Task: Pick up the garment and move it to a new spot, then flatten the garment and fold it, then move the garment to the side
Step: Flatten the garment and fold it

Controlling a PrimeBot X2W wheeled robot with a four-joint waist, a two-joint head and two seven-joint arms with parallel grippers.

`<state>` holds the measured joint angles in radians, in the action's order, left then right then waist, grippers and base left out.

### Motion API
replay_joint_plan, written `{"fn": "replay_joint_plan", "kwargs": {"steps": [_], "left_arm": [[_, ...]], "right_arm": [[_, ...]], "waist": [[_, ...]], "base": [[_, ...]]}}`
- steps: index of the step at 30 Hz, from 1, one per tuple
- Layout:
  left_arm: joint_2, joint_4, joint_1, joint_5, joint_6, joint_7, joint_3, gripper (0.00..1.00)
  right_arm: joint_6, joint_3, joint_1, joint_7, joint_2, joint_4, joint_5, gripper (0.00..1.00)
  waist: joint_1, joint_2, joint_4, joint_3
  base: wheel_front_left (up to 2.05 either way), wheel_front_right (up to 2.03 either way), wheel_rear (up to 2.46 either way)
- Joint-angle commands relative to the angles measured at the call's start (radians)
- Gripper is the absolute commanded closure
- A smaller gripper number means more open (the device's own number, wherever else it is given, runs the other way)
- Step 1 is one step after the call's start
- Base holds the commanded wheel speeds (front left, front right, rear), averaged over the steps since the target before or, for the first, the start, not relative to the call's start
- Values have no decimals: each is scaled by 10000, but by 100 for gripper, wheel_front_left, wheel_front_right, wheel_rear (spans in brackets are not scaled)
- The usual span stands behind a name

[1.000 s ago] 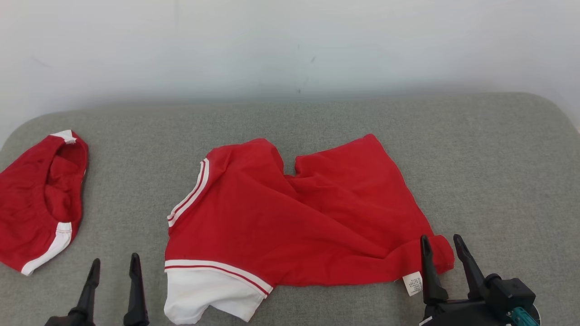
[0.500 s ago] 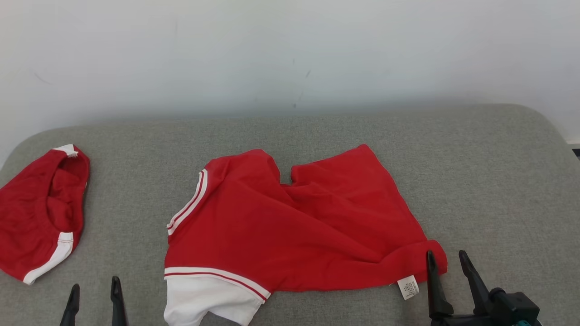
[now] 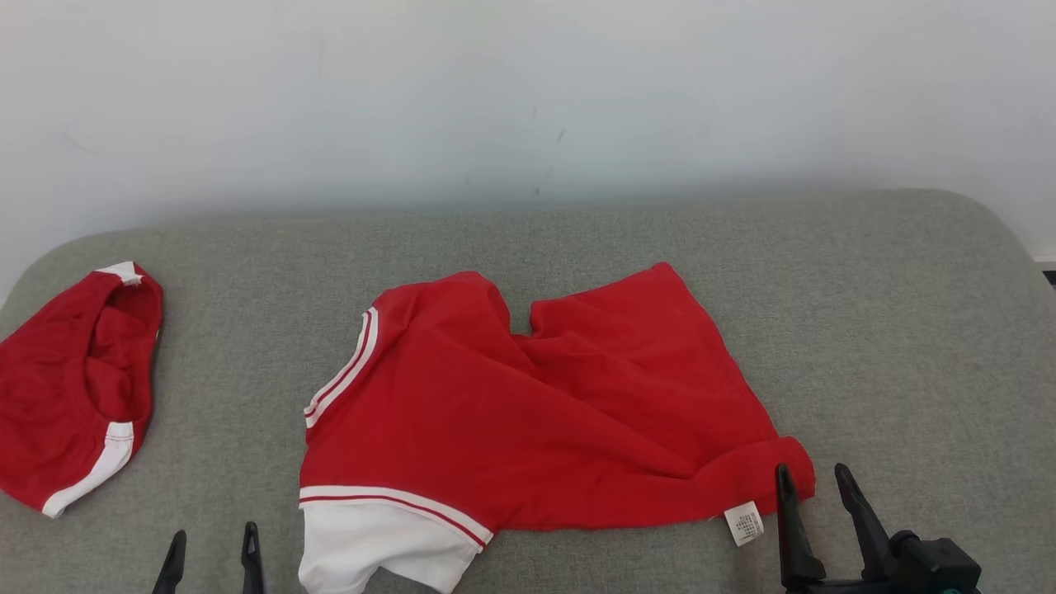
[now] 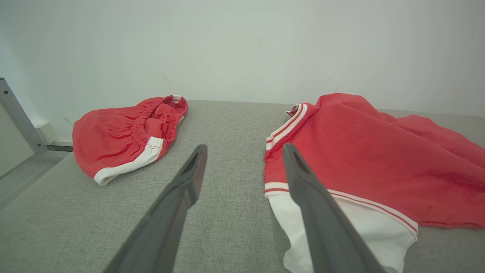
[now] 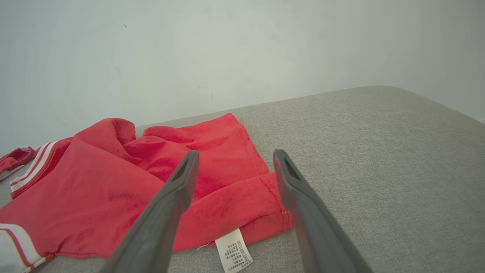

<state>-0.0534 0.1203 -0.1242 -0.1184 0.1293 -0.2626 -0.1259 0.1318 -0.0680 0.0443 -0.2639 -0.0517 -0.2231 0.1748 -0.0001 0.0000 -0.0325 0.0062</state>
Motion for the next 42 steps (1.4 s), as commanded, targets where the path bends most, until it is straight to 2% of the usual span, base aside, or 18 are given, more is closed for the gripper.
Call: {"fn": "replay_joint_plan", "kwargs": {"steps": [1, 16, 21, 29, 42], "left_arm": [[12, -37, -147, 50, 5, -32, 21, 0], [-89, -72, -219, -62, 8, -32, 166, 0], [-150, 229, -123, -243, 7, -33, 743, 0], [-496, 1698, 287, -872, 8, -33, 1904, 0], [-861, 3153, 1475, -1485, 8, -33, 2412, 0]], "right_arm": [[-23, -19, 72, -7, 29, 3, -31, 0], [-23, -71, -52, -7, 29, -63, -71, 0], [-23, -202, -189, -5, 29, -235, -278, 0], [-23, -386, -669, -7, -156, -1192, -584, 0], [-23, -671, -1605, -7, -501, -2851, -633, 0]], "waist": [[1, 0, 6, 5], [1, 0, 3, 8], [1, 0, 41, 34], [1, 0, 16, 266], [1, 0, 57, 779]], "base": [[0, 0, 0], [0, 0, 0], [0, 0, 0], [0, 0, 0], [0, 0, 0]]}}
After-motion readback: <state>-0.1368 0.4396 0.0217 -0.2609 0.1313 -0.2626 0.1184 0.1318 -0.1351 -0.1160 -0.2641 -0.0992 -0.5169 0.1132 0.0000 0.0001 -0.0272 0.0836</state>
